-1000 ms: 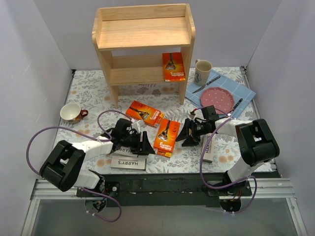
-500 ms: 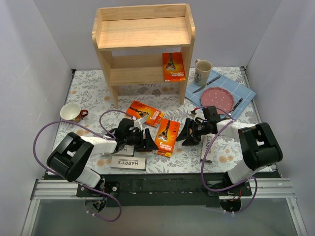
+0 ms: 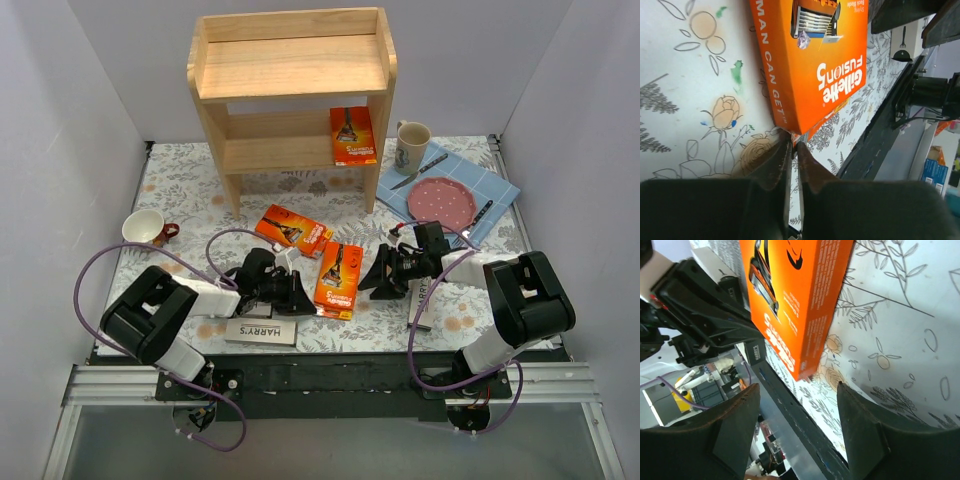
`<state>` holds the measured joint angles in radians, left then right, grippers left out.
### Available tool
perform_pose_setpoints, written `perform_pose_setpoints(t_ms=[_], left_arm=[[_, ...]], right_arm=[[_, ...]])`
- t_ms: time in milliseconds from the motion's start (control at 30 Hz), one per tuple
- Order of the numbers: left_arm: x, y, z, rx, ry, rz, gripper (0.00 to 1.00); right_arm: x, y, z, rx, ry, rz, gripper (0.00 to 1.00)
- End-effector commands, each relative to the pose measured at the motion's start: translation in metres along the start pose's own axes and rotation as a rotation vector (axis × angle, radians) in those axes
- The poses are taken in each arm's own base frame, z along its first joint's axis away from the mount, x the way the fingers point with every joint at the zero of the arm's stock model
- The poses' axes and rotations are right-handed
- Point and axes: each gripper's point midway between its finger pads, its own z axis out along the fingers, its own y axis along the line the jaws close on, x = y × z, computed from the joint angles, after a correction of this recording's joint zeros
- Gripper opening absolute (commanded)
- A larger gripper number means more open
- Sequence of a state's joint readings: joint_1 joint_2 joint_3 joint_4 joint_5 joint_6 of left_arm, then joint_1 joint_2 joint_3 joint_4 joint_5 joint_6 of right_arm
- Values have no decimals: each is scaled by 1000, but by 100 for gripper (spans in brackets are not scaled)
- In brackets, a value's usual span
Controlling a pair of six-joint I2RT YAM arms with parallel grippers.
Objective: Place and organize the shaving razors onto the shelf
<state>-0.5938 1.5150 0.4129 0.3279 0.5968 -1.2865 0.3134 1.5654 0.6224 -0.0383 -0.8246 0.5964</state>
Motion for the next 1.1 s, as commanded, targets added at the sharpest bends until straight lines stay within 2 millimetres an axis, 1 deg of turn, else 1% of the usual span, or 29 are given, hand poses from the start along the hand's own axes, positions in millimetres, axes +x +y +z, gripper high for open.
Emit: perform_pose_setpoints(t_ms=[0,67,100,133,200,233,333,400,567,600,633,700,733,767,800,833,867,933,967,1067], left_arm=[[2,-15,2,62,41,6,0],[-1,-25,1,98,61,-14,0],[-7,-34,1,132,63,-14,0],[-5,-46,-2,187,97,-19,0],[-10,-61,-4,237,116,-39,0],[-9,-67,-6,265,137,-40,0],[-13,-74,-5,289,155,-48,0],[-14,-75,-3,295,165,-61,0],[-18,-87,-3,342,186,-67,0],[-17,-87,-2,343,189,-72,0],[-17,-86,-2,341,192,-84,0],[-15,-85,-1,338,186,-83,0],[-14,-83,-1,335,185,-86,0],[-14,-81,0,328,184,-82,1],[-15,-79,1,313,173,-77,8],[-16,-79,0,306,165,-64,17],[-15,-77,-1,293,166,-52,36],[-20,-80,-4,289,153,-8,49],[-21,-83,-9,289,146,25,56],[-26,-87,-15,288,122,50,65]], right_arm=[[-4,10,2,-93,-18,1,72],[-1,9,4,-101,-4,28,74],[-1,8,5,-102,-2,38,74],[0,9,6,-105,5,44,75],[-2,9,6,-107,6,54,76],[-4,10,7,-110,4,66,76],[-8,15,8,-131,0,73,76],[-11,15,9,-128,-4,77,77],[-10,15,10,-133,4,100,77],[-10,15,10,-137,3,106,75],[-10,16,10,-144,6,103,69],[-11,19,9,-155,3,94,59],[-11,20,9,-163,6,89,48],[-14,22,8,-168,1,76,42],[-15,22,7,-169,-3,65,37],[-16,24,5,-175,-3,51,28],[-20,27,3,-182,-8,31,24],[-23,30,-2,-189,-3,10,16],[-25,32,-4,-192,-7,-2,15],[-33,39,-12,-200,-17,-30,12]])
